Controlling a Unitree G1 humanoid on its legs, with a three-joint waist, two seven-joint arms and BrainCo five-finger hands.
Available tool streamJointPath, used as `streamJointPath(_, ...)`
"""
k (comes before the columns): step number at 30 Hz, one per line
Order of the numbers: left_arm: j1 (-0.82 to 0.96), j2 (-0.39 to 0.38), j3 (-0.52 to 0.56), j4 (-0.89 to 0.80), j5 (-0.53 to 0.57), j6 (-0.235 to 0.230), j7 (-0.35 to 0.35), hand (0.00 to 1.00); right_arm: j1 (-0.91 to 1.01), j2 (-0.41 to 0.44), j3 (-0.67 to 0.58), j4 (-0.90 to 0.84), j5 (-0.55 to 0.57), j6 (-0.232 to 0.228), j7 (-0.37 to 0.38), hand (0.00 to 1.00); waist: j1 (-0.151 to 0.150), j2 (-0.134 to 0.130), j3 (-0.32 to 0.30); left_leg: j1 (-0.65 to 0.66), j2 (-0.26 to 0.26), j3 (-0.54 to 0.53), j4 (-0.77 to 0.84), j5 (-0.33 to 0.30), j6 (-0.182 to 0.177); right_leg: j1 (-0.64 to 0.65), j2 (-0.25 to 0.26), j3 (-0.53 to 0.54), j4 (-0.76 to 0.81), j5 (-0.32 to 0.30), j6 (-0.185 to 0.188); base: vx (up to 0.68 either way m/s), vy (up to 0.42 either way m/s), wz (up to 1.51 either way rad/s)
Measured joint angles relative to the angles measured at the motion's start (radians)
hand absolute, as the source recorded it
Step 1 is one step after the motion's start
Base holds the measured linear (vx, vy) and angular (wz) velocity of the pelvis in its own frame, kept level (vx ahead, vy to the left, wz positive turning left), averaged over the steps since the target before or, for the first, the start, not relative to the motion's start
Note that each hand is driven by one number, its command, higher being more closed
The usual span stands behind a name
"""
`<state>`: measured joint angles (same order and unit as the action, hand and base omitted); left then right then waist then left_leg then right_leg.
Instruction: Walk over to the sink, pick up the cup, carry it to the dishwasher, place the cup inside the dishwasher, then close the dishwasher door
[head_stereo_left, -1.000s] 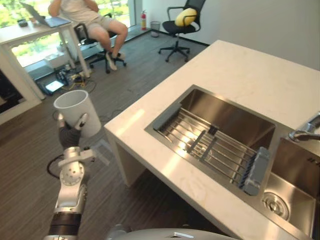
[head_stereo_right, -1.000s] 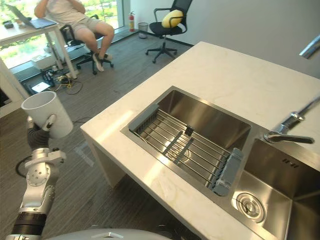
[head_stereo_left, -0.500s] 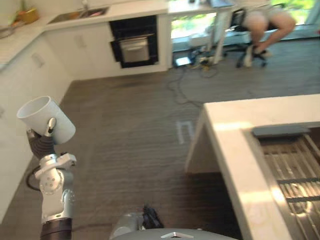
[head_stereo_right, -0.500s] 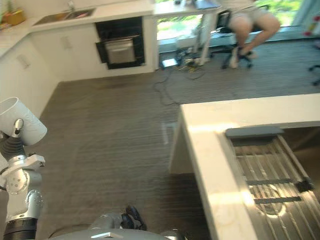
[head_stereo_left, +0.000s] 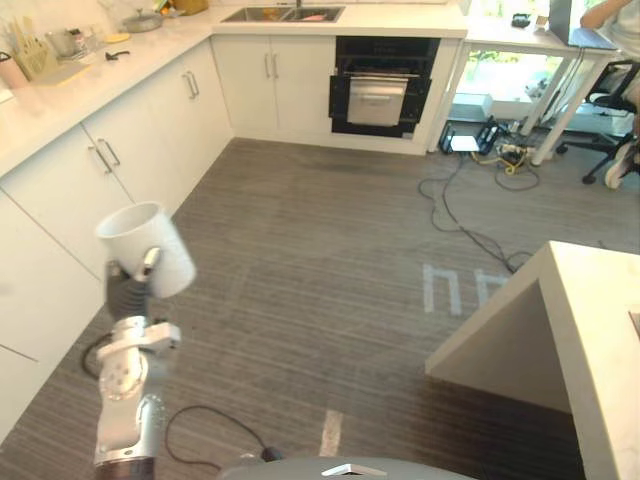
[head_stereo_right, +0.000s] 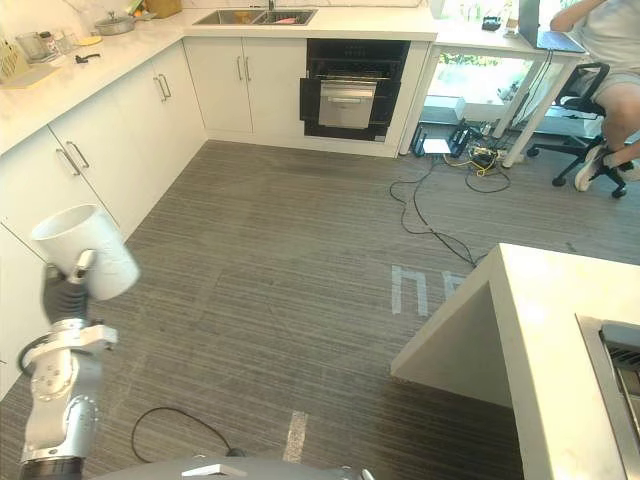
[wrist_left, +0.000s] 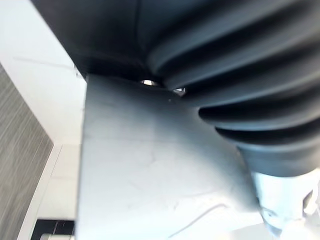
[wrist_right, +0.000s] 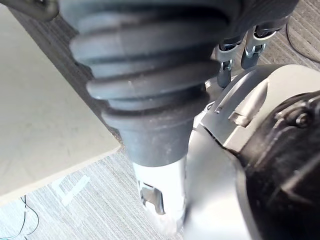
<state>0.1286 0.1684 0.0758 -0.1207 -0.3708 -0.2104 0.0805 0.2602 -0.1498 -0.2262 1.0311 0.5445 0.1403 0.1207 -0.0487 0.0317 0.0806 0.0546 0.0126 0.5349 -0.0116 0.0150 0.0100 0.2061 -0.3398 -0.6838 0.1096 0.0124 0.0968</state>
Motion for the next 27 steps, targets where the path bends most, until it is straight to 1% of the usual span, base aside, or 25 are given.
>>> streamJointPath(1, -0.018, 0.003, -0.020, 0.021, -0.002, 0.000, -0.019, 1.00, -0.002, 0.000, -0.005, 0.000, 0.007, 0.003, 0.000, 0.00, -0.003, 0.002, -0.001, 0.009, -0.003, -0.008, -0.037, 0.026, -0.001, 0.000, 0.013, 0.012, -0.009, -0.005, -0.007, -0.04, -0.034, 0.21)
streamJointPath(3, -0.035, 0.021, -0.033, 0.048, -0.021, 0.001, -0.029, 1.00, -0.019, 0.006, -0.003, 0.000, 0.008, 0.004, 0.001, 0.00, -0.007, -0.003, 0.001, 0.015, 0.001, -0.013, -0.070, 0.052, -0.007, -0.002, 0.033, 0.033, -0.025, -0.016, -0.013, -0.06, -0.071, 0.05)
streamJointPath(4, -0.038, 0.029, -0.037, 0.066, -0.022, 0.002, -0.030, 1.00, -0.021, 0.006, 0.003, -0.001, -0.001, -0.002, 0.001, 0.00, -0.009, -0.009, 0.003, 0.015, 0.003, -0.011, -0.074, 0.057, -0.008, -0.003, 0.040, 0.061, -0.034, -0.037, -0.011, -0.08, -0.117, -0.05)
streamJointPath(6, -0.038, 0.029, -0.052, 0.084, -0.022, 0.005, -0.031, 1.00, -0.033, 0.001, 0.020, -0.004, 0.001, -0.005, -0.004, 0.00, -0.013, -0.009, 0.004, 0.015, 0.009, -0.007, -0.074, 0.067, -0.010, -0.005, 0.048, 0.080, -0.046, -0.051, 0.004, -0.07, -0.117, -0.13)
streamJointPath(8, -0.038, 0.030, -0.074, 0.094, -0.023, 0.005, -0.033, 1.00, -0.041, -0.001, 0.029, -0.004, 0.042, 0.005, -0.027, 0.00, -0.011, -0.006, 0.001, 0.017, 0.023, 0.001, -0.074, 0.073, -0.017, -0.014, 0.064, 0.107, -0.056, -0.051, 0.006, -0.05, -0.077, -0.27)
streamJointPath(9, -0.040, 0.029, -0.082, 0.094, -0.026, 0.005, -0.039, 1.00, -0.050, -0.001, 0.029, -0.004, 0.058, 0.019, -0.038, 0.00, -0.013, -0.006, 0.001, 0.016, 0.034, 0.012, -0.074, 0.076, -0.021, -0.024, 0.076, 0.130, -0.059, -0.050, 0.006, -0.04, -0.059, -0.32)
streamJointPath(11, -0.054, 0.029, -0.094, 0.100, -0.031, 0.006, -0.041, 1.00, -0.052, 0.001, 0.029, -0.005, 0.063, 0.031, -0.038, 0.00, -0.016, -0.008, 0.001, 0.016, 0.048, 0.018, -0.074, 0.082, -0.026, -0.035, 0.091, 0.156, -0.065, -0.049, 0.007, -0.04, -0.069, -0.29)
streamJointPath(14, -0.093, 0.029, -0.118, 0.135, -0.040, 0.005, -0.041, 1.00, -0.053, 0.004, 0.027, -0.005, 0.090, 0.043, -0.036, 0.00, -0.023, -0.013, -0.003, 0.021, 0.062, 0.019, -0.074, 0.089, -0.035, -0.037, 0.109, 0.180, -0.082, -0.036, 0.025, -0.01, -0.056, -0.21)
streamJointPath(15, -0.099, 0.029, -0.121, 0.144, -0.040, 0.005, -0.040, 1.00, -0.055, 0.004, 0.027, -0.005, 0.097, 0.045, -0.036, 0.00, -0.027, -0.012, -0.004, 0.022, 0.066, 0.019, -0.074, 0.090, -0.039, -0.037, 0.115, 0.185, -0.089, -0.034, 0.022, 0.01, -0.054, -0.27)
streamJointPath(16, -0.105, 0.030, -0.121, 0.149, -0.040, 0.005, -0.035, 1.00, -0.056, 0.008, 0.026, -0.005, 0.102, 0.051, -0.033, 0.00, -0.036, -0.012, -0.004, 0.024, 0.069, 0.019, -0.074, 0.091, -0.041, -0.037, 0.121, 0.193, -0.096, -0.029, 0.023, 0.02, -0.058, -0.35)
streamJointPath(17, -0.111, 0.030, -0.121, 0.156, -0.038, 0.005, -0.014, 1.00, -0.056, 0.013, 0.026, -0.005, 0.120, 0.053, -0.030, 0.00, -0.037, -0.012, -0.004, 0.032, 0.075, 0.016, -0.075, 0.090, -0.048, -0.037, 0.129, 0.210, -0.104, -0.024, 0.025, 0.02, -0.033, -0.31)
streamJointPath(18, -0.111, 0.030, -0.121, 0.156, -0.038, 0.005, -0.009, 1.00, -0.056, 0.013, 0.026, -0.005, 0.121, 0.054, -0.028, 0.00, -0.037, -0.012, -0.004, 0.034, 0.076, 0.015, -0.075, 0.090, -0.049, -0.037, 0.130, 0.212, -0.105, -0.024, 0.024, 0.02, -0.035, -0.34)
streamJointPath(22, -0.150, 0.030, -0.120, 0.200, -0.020, 0.005, 0.055, 1.00, -0.035, 0.016, 0.028, -0.033, 0.119, 0.059, -0.011, 0.00, -0.042, -0.011, -0.006, 0.038, 0.088, -0.003, -0.075, 0.091, -0.058, -0.036, 0.143, 0.221, -0.114, -0.022, 0.023, 0.01, -0.026, -0.09)
streamJointPath(24, -0.155, 0.030, -0.120, 0.212, -0.017, 0.005, 0.073, 1.00, -0.037, 0.016, 0.033, -0.033, 0.117, 0.060, -0.011, 0.00, -0.043, -0.012, -0.006, 0.038, 0.090, -0.017, -0.075, 0.092, -0.065, -0.035, 0.146, 0.222, -0.115, -0.022, 0.023, 0.00, 0.000, 0.00)
streamJointPath(27, -0.155, 0.031, -0.120, 0.214, -0.015, 0.005, 0.098, 1.00, -0.037, 0.016, 0.058, -0.033, 0.116, 0.058, -0.011, 0.00, -0.041, -0.019, -0.011, 0.037, 0.092, -0.022, -0.075, 0.092, -0.067, -0.031, 0.150, 0.221, -0.116, -0.022, 0.021, 0.01, -0.006, 0.03)
